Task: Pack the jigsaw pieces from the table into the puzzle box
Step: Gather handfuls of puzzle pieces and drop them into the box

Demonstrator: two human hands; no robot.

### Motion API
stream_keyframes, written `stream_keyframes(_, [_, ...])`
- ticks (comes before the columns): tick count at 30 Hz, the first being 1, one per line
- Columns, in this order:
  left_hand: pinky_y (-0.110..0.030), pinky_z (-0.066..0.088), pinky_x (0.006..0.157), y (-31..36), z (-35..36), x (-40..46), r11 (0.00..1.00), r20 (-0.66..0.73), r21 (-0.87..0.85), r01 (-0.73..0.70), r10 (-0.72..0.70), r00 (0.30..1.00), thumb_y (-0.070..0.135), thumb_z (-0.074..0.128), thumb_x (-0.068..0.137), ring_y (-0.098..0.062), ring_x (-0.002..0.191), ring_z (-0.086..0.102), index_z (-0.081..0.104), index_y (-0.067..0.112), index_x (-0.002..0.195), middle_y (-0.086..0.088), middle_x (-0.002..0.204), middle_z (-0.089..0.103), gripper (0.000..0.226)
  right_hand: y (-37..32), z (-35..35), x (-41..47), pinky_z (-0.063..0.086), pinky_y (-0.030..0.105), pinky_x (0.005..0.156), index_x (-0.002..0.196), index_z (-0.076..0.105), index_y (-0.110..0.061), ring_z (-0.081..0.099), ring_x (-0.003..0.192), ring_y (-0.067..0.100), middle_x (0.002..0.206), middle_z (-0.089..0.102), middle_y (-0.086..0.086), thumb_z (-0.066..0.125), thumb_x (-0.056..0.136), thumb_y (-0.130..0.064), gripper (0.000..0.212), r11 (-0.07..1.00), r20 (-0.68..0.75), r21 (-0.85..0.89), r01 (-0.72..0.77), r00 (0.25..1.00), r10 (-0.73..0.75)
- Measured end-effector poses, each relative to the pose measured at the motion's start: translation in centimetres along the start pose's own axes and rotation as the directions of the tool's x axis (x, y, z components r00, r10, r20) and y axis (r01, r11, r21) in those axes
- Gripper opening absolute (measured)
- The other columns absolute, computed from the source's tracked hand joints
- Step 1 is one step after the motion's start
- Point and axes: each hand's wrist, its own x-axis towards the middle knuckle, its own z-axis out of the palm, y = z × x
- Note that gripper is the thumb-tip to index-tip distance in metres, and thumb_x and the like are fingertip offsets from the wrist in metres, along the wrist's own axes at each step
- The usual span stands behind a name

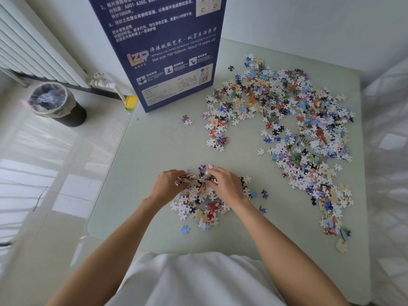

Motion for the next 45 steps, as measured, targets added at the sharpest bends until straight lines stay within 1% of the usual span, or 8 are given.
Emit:
stream_keyframes(5, [-0.019, 0.043, 0.073, 0.3, -0.9, 0.0, 1.000, -0.048, -0.028, 0.008, -0.010, 0.999, 0.025, 0.071, 0.081, -0.019, 0.087, 0.065, 0.070, 0.014, 0.106, -0.002, 0.099, 0.071, 0.027, 0.6, -1.4, -0.2, 0.033, 0.009, 0.045, 0.114, 0.065, -0.018, 0.039, 0.039, -0.005, 0.100, 0.071, -0.004, 0.067, 0.083, -0.026, 0.031, 0.971, -0.042, 0.216, -0.100, 0.993, 0.111])
stream_keyframes(11, [-0.024, 0.047, 0.064, 2.6, -4.0, 1.2, 0.992, -0.185, -0.048, -0.116, 0.105, 0.977, 0.024, 0.073, 0.079, -0.011, 0.067, 0.057, 0.071, 0.016, 0.099, 0.000, 0.086, 0.070, 0.023, 1.3, -5.5, 0.3, 0.054, 0.020, 0.072, 0.106, 0.068, -0.016, 0.064, 0.077, 0.003, 0.097, 0.071, -0.006, 0.068, 0.082, -0.025, 0.026, 0.937, -0.032, 0.322, -0.137, 0.987, 0.156])
stream_keyframes(16, [-0.024, 0.053, 0.064, 6.7, -10.3, 3.3, 0.957, -0.334, -0.051, -0.287, 0.254, 0.908, 0.024, 0.074, 0.077, -0.008, 0.065, 0.061, 0.072, 0.018, 0.097, 0.005, 0.088, 0.070, 0.020, -0.4, -12.3, 2.8, 0.048, 0.010, 0.065, 0.105, 0.069, -0.019, 0.063, 0.074, -0.006, 0.092, 0.071, -0.011, 0.069, 0.079, -0.029, 0.027, 0.930, -0.071, 0.369, -0.008, 0.997, 0.036])
stream_keyframes(22, [-0.002, 0.040, 0.060, 12.7, -20.9, 6.0, 0.885, -0.508, 0.096, -0.456, 0.438, 0.742, 0.021, 0.072, 0.079, 0.007, 0.065, 0.054, 0.071, 0.018, 0.090, 0.015, 0.078, 0.060, 0.011, -6.1, -23.2, 7.4, 0.044, 0.005, 0.067, 0.105, 0.067, -0.019, 0.061, 0.075, -0.011, 0.091, 0.066, -0.016, 0.070, 0.078, -0.019, 0.028, 0.865, -0.200, 0.453, 0.218, 0.970, -0.139])
stream_keyframes(27, [-0.020, 0.047, 0.065, 17.7, -29.7, 8.7, 0.869, -0.725, 0.180, -0.461, 0.434, 0.535, 0.024, 0.070, 0.082, -0.008, 0.074, 0.060, 0.072, 0.016, 0.098, 0.006, 0.088, 0.068, 0.018, -10.0, -29.6, 13.7, 0.051, 0.021, 0.073, 0.107, 0.066, -0.017, 0.065, 0.089, 0.011, 0.100, 0.068, -0.003, 0.070, 0.080, -0.025, 0.028, 0.821, -0.305, 0.498, 0.280, 0.943, -0.136])
stream_keyframes(31, [-0.022, 0.036, 0.063, 18.8, -33.9, 11.8, 0.888, -0.781, 0.254, -0.382, 0.422, 0.461, 0.026, 0.068, 0.082, -0.014, 0.069, 0.054, 0.072, 0.013, 0.097, -0.002, 0.085, 0.068, 0.019, -12.8, -32.8, 17.6, 0.057, 0.028, 0.061, 0.102, 0.063, -0.019, 0.065, 0.088, 0.016, 0.099, 0.066, 0.000, 0.068, 0.083, -0.024, 0.021, 0.796, -0.368, 0.516, 0.317, 0.921, -0.129])
stream_keyframes(39, [-0.035, 0.047, 0.071, 16.2, -34.1, 15.1, 0.937, -0.660, 0.339, -0.083, 0.300, 0.688, 0.037, 0.060, 0.087, -0.031, 0.091, 0.063, 0.067, 0.021, 0.108, -0.008, 0.098, 0.071, 0.027, -17.2, -36.7, 22.6, 0.052, 0.033, 0.081, 0.104, 0.069, -0.013, 0.064, 0.091, 0.014, 0.097, 0.069, -0.002, 0.071, 0.080, -0.025, 0.027, 0.847, -0.571, 0.188, 0.497, 0.757, -0.318])
stream_keyframes(45, [-0.030, 0.045, 0.071, 16.1, -34.9, 14.6, 0.949, -0.615, 0.313, -0.041, 0.235, 0.753, 0.046, 0.056, 0.087, -0.024, 0.094, 0.062, 0.067, 0.026, 0.105, 0.003, 0.100, 0.069, 0.029, -19.1, -37.0, 25.4, 0.049, 0.034, 0.074, 0.106, 0.068, -0.024, 0.063, 0.082, 0.020, 0.093, 0.071, 0.002, 0.064, 0.085, -0.023, 0.022, 0.803, -0.367, -0.301, 0.515, 0.714, -0.596])
